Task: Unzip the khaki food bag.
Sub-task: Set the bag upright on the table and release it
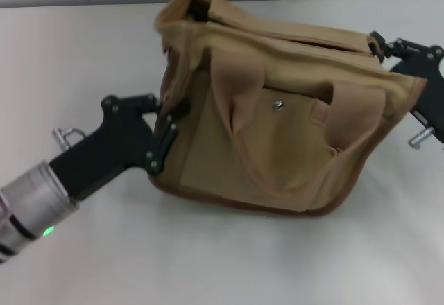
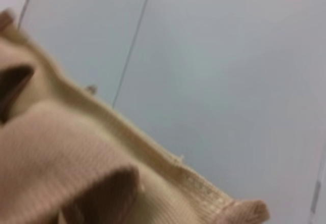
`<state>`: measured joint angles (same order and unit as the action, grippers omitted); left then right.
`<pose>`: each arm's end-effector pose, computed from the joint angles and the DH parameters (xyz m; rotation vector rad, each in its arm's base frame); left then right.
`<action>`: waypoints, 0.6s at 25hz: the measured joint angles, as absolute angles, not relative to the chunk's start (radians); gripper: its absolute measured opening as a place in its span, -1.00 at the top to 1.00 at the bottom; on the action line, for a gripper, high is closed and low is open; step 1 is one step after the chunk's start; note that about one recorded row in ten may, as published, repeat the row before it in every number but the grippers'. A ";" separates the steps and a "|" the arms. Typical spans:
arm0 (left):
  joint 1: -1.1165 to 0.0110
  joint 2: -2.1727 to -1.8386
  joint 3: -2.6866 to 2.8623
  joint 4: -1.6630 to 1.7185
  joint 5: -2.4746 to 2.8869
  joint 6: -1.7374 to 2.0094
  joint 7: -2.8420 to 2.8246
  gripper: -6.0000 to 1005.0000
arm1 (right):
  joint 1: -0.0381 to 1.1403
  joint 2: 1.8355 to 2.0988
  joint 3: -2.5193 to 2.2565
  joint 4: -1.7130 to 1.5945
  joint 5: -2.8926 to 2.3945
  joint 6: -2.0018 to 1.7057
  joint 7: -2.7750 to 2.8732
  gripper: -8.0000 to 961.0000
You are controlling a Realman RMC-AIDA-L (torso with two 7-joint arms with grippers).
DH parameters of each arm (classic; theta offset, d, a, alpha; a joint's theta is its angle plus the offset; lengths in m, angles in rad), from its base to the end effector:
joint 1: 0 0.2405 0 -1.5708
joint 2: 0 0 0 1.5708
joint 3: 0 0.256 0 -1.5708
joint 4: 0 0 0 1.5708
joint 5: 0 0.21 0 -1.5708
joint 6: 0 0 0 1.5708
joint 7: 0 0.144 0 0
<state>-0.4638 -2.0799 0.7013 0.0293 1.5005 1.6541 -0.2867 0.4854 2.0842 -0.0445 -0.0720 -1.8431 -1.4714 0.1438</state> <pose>-0.2658 0.2667 -0.0507 -2.2548 -0.0173 -1.0515 0.2955 0.3106 -0.0212 -1.9694 0.0428 0.7441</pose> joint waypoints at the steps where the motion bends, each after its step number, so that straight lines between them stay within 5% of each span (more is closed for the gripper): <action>1: -0.451 -2.080 0.709 0.026 1.500 1.654 -0.286 0.87 | 0.498 2.084 -0.046 -0.072 -1.843 -1.468 0.146 0.83; 11: -0.411 -2.080 0.790 -0.052 1.496 1.657 -0.213 0.87 | 0.539 2.086 -0.037 -0.068 -1.842 -1.479 0.128 0.82; 15: -0.411 -2.080 0.777 -0.050 1.495 1.675 -0.212 0.72 | 0.522 2.088 -0.017 -0.061 -1.836 -1.512 0.121 0.59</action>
<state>-0.4106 -2.0801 0.7774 -0.0498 1.4948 1.6753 -0.2123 0.5215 2.0882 -0.0169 -0.0615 -1.8361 -1.5119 0.1210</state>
